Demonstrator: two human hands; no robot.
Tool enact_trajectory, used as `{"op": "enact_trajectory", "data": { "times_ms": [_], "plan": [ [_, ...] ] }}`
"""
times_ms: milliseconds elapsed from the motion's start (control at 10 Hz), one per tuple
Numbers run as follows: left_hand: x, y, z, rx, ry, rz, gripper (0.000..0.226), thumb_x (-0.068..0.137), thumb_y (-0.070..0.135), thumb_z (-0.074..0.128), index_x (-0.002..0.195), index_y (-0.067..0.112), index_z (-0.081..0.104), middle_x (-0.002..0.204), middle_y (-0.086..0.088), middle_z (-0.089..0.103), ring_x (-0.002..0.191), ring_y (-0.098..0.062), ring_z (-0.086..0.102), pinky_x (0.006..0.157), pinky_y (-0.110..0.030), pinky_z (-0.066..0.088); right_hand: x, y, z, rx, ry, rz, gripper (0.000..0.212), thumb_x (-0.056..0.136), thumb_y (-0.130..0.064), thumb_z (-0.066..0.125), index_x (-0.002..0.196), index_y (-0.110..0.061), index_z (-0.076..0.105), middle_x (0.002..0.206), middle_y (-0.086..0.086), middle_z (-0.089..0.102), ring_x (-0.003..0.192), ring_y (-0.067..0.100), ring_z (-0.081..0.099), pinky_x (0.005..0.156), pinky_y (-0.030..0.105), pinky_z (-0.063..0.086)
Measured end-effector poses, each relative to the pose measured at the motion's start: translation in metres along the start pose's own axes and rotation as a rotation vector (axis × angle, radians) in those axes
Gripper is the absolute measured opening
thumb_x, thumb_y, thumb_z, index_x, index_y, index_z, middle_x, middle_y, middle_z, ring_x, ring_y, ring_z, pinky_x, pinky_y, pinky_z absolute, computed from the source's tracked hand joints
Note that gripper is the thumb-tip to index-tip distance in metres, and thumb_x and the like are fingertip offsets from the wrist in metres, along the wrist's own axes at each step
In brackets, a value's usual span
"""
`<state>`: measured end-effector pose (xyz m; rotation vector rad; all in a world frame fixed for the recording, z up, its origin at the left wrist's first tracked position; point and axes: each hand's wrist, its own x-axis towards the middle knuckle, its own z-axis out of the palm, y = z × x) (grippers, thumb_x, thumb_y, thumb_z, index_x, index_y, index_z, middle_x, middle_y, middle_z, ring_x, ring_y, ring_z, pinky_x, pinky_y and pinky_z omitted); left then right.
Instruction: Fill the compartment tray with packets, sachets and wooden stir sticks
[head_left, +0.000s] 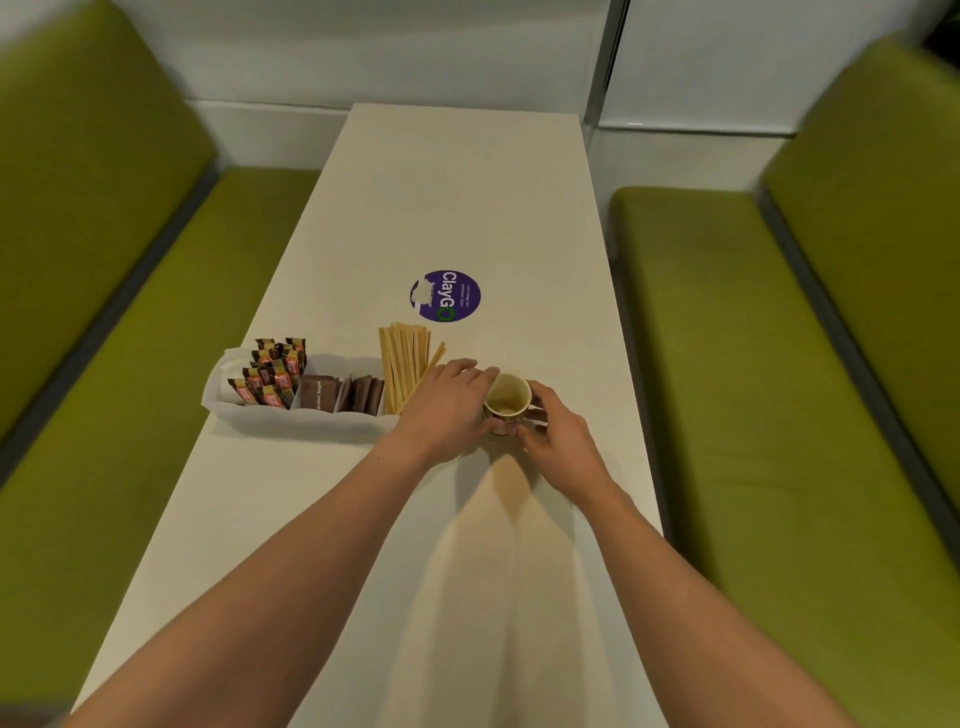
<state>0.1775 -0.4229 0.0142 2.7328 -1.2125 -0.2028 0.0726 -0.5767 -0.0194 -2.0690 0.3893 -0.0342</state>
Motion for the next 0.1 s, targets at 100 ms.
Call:
{"op": "enact_trajectory", "data": {
  "times_ms": [100],
  "plan": [
    [-0.0029,0.0033,0.0003,0.006,0.013,-0.006,0.087,0.094,0.063,0.053,0.159,0.015,0.023,0.161,-0.004,0.036,0.153,-0.024,0.020,0.122,-0.043,0.021,-0.0003,-0.0028,-0.0007,-0.015,0.000,0.007,0.058,0.099,-0.027,0.066,0.150,-0.033,0.039,0.141,-0.007,0.058,0.124,0.013,0.057,0.108,0.037,0.049]
  ]
}}
